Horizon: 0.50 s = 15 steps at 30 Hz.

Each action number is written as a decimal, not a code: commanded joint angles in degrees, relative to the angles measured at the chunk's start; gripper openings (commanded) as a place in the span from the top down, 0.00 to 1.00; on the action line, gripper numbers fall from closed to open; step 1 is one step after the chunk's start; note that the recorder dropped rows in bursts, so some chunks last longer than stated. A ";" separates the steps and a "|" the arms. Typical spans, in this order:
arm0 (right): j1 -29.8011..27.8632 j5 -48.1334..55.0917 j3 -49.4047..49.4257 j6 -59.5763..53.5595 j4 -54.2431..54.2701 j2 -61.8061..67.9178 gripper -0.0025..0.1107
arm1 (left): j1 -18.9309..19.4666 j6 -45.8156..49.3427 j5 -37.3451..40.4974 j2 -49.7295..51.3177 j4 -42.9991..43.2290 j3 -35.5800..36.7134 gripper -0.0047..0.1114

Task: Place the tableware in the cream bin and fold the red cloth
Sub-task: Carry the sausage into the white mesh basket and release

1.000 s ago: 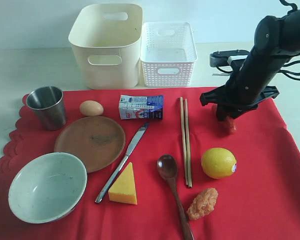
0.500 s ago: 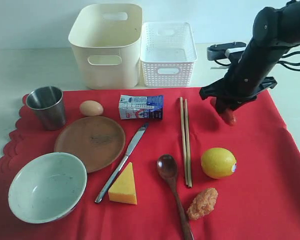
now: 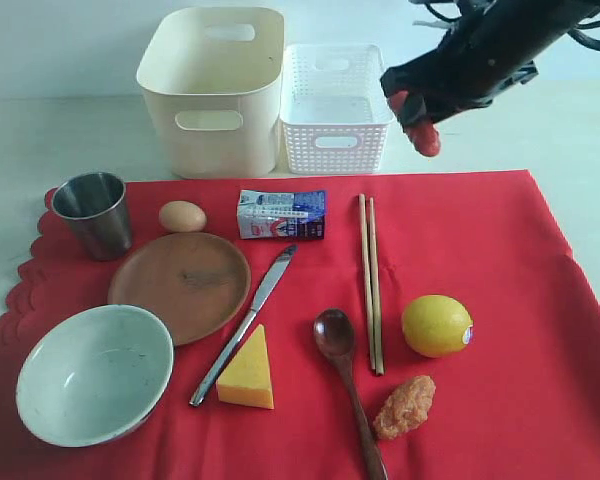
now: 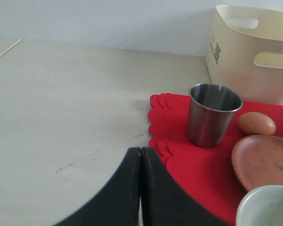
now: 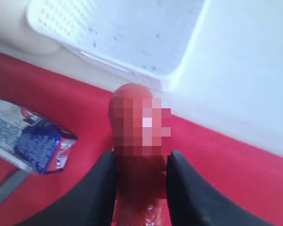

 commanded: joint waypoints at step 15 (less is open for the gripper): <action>0.08 -1.53 -19.61 -8.91 4.78 10.94 0.98 | -0.01 -0.13 -0.37 -0.37 0.18 0.18 0.96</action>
